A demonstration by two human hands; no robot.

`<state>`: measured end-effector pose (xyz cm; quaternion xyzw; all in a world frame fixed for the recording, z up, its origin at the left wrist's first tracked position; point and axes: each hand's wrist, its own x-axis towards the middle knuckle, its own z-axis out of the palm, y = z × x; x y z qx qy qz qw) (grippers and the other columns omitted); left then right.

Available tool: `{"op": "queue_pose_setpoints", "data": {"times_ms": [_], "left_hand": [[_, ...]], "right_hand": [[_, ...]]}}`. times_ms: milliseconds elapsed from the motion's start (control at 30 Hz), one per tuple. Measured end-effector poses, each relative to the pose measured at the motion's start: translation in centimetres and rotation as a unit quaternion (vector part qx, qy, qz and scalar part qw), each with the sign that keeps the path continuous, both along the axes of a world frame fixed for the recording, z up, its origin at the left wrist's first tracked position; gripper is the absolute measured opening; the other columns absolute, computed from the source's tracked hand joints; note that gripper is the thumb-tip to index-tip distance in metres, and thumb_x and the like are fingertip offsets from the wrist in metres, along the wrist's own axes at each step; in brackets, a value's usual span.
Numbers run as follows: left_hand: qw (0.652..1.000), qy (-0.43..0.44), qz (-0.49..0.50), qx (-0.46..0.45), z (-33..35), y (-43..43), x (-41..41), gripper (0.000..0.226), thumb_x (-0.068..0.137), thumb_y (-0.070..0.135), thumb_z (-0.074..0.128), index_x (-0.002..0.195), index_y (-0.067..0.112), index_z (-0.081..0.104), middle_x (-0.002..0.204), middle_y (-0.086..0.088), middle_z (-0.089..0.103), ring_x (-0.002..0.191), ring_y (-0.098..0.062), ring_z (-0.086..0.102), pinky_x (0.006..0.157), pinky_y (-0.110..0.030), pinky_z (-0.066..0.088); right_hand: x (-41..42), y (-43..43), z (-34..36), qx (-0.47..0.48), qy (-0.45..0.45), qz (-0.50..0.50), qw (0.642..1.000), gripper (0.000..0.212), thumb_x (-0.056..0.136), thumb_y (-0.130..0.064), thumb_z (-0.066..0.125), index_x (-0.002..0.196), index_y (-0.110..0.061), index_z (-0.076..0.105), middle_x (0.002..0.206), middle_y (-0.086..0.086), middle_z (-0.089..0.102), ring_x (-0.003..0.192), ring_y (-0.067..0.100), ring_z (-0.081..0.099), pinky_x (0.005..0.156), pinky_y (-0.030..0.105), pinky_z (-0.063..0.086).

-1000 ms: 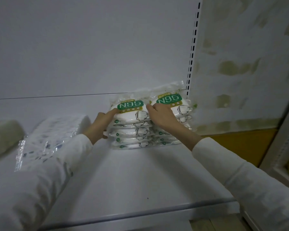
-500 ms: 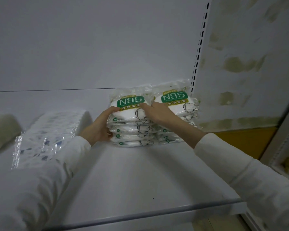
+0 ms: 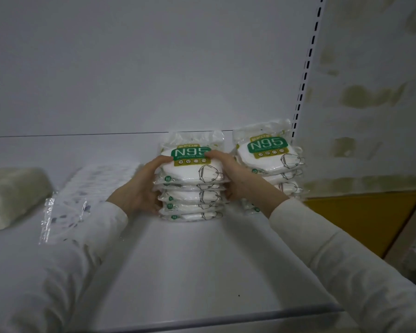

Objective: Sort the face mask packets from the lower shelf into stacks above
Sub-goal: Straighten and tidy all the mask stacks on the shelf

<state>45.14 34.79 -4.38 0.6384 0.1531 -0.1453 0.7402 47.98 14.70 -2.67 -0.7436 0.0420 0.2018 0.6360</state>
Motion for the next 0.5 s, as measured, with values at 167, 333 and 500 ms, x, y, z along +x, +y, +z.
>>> {"op": "queue_pose_setpoints", "data": {"times_ms": [167, 333, 500], "left_hand": [[0.998, -0.02, 0.008, -0.051, -0.2, -0.3, 0.7, 0.055, 0.061, 0.052, 0.071, 0.104, 0.018, 0.065, 0.083, -0.007, 0.07, 0.069, -0.026, 0.066, 0.069, -0.033, 0.052], [0.985, -0.14, 0.035, -0.099, -0.3, -0.7, 0.6, 0.064, 0.065, 0.027, 0.067, 0.125, 0.009, 0.056, 0.101, -0.013, 0.07, 0.078, -0.028, 0.068, 0.067, -0.033, 0.057], [0.959, -0.264, 0.027, -0.101, -0.6, -0.8, 0.5, 0.093, 0.045, 0.011, 0.064, 0.135, 0.009, 0.042, 0.117, -0.019, 0.06, 0.102, -0.038, 0.06, 0.084, -0.05, 0.053]], "right_hand": [[0.7, -0.3, -1.7, 0.044, 0.03, 0.027, 0.998, 0.044, 0.07, -0.053, 0.066, 0.089, -0.014, 0.063, 0.079, 0.005, 0.068, 0.075, 0.022, 0.062, 0.083, 0.035, 0.05], [0.7, -0.1, -2.6, 0.137, -0.061, 0.029, 0.988, 0.079, 0.055, -0.042, 0.075, 0.124, -0.01, 0.055, 0.094, 0.007, 0.071, 0.083, 0.026, 0.068, 0.07, 0.031, 0.052], [0.6, -0.9, -3.6, 0.186, -0.197, 0.041, 0.962, 0.094, 0.047, -0.028, 0.077, 0.133, -0.011, 0.043, 0.118, 0.016, 0.065, 0.096, 0.027, 0.068, 0.073, 0.035, 0.057]]}}
